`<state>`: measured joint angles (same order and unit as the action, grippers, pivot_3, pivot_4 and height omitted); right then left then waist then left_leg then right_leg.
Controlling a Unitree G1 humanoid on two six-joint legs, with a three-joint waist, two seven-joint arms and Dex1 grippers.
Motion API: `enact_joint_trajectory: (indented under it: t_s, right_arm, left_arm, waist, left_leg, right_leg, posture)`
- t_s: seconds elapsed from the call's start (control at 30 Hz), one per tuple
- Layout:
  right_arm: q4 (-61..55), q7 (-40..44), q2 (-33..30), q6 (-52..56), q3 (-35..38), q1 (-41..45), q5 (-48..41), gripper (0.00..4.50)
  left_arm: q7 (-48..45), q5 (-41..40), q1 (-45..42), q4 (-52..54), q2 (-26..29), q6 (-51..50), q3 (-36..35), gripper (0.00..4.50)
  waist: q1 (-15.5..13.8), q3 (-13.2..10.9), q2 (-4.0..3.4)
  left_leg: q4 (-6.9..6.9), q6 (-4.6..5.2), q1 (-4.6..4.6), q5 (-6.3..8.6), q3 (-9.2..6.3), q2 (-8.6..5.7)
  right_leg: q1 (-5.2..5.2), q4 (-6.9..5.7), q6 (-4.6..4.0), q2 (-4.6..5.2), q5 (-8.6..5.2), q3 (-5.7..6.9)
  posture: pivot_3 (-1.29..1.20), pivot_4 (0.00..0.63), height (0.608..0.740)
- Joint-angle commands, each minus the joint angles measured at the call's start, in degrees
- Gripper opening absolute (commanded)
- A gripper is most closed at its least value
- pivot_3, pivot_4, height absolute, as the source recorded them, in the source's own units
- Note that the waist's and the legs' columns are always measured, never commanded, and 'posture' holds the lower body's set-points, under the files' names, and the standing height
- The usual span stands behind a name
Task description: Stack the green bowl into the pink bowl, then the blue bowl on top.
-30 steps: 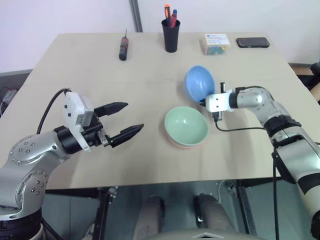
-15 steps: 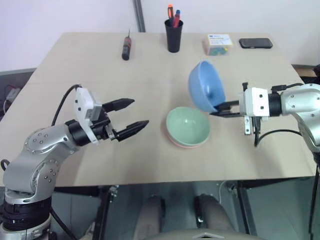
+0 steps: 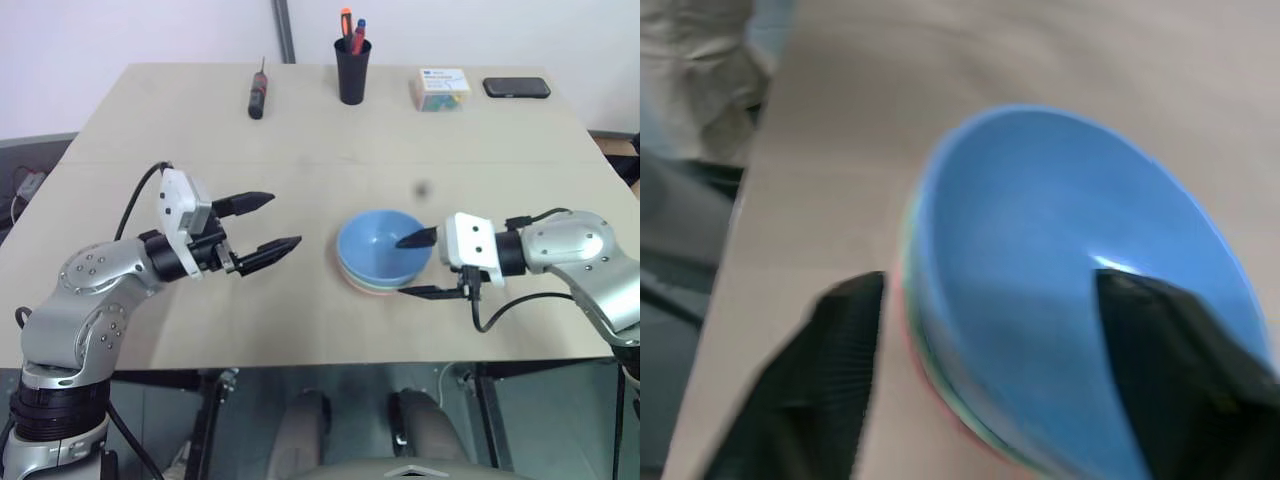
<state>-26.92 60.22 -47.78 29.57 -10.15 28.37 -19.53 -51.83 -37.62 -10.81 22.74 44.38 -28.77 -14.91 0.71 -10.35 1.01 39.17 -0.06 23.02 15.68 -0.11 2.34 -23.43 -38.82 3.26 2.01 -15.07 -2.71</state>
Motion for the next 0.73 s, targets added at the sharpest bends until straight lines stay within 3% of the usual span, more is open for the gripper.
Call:
enact_joint_trajectory:
  t_s: [0.03, 0.23, 0.4, 0.53, 0.63, 0.73]
  right_arm:
    - [-4.10, -4.42, 0.57, 2.13, 12.05, -4.10, -5.09, 4.49]
    - [-6.83, -4.55, -0.69, 4.55, 26.44, -16.81, -12.66, 4.49]
    - [-3.26, -2.77, -1.78, 1.75, 34.03, -27.61, -12.39, 4.49]
    - [-3.30, -1.07, -2.32, -0.86, 38.78, -33.07, -12.65, 4.49]
    - [-2.73, 0.30, -3.08, -1.00, 40.76, -34.53, -13.85, 4.49]
    - [-2.61, 0.43, -3.56, -1.22, 40.92, -34.64, -14.04, 4.49]
  left_arm:
    - [3.75, 2.44, 1.79, 2.96, -3.78, 5.30, -0.77, 4.50]
    - [-1.21, 0.58, 5.66, 2.50, -3.88, 6.99, -1.68, 4.50]
    - [-10.56, -6.18, 9.03, 0.54, 1.92, 3.28, -6.25, 4.50]
    - [-8.00, 0.88, 10.68, -1.31, 5.41, 4.93, -7.00, 4.50]
    - [-12.94, -5.31, 11.61, -1.45, 7.55, 1.26, -9.20, 4.50]
    - [-13.24, -4.11, 11.35, -1.69, 8.37, 1.79, -9.11, 4.50]
  waist:
    - [-0.09, 0.00, 0.01]
    - [-0.28, 0.02, 0.05]
    - [-0.01, 0.04, 0.07]
    - [0.07, 0.05, 0.05]
    - [0.10, 0.05, 0.06]
    - [0.08, 0.05, 0.07]
  left_leg:
    - [0.00, 0.00, 0.00, 0.00, 0.00, 0.00]
    - [-0.01, 0.00, 0.03, 0.00, 0.04, 0.00]
    - [-0.01, 0.00, -0.07, 0.00, 0.25, 0.01]
    - [-0.02, 0.01, -0.14, 0.00, 0.35, 0.03]
    - [-0.02, 0.01, -0.15, 0.01, 0.40, 0.06]
    - [-0.02, 0.01, -0.16, 0.01, 0.43, 0.06]
  right_leg:
    - [0.00, 0.00, 0.00, 0.00, 0.00, 0.00]
    - [0.04, 0.05, 0.00, 0.00, 0.00, 0.08]
    - [0.08, 0.00, 0.00, -0.02, -0.01, 0.05]
    - [0.07, -0.02, 0.02, -0.05, -0.02, -0.05]
    - [0.08, -0.01, 0.02, -0.08, -0.02, -0.11]
    - [0.07, 0.00, 0.03, -0.07, -0.02, -0.13]
  posture:
    - [0.00, 0.150, 0.740]
    - [0.00, 0.150, 0.740]
    - [0.00, 0.150, 0.740]
    - [0.00, 0.150, 0.740]
    - [0.00, 0.150, 0.740]
    - [0.00, 0.150, 0.740]
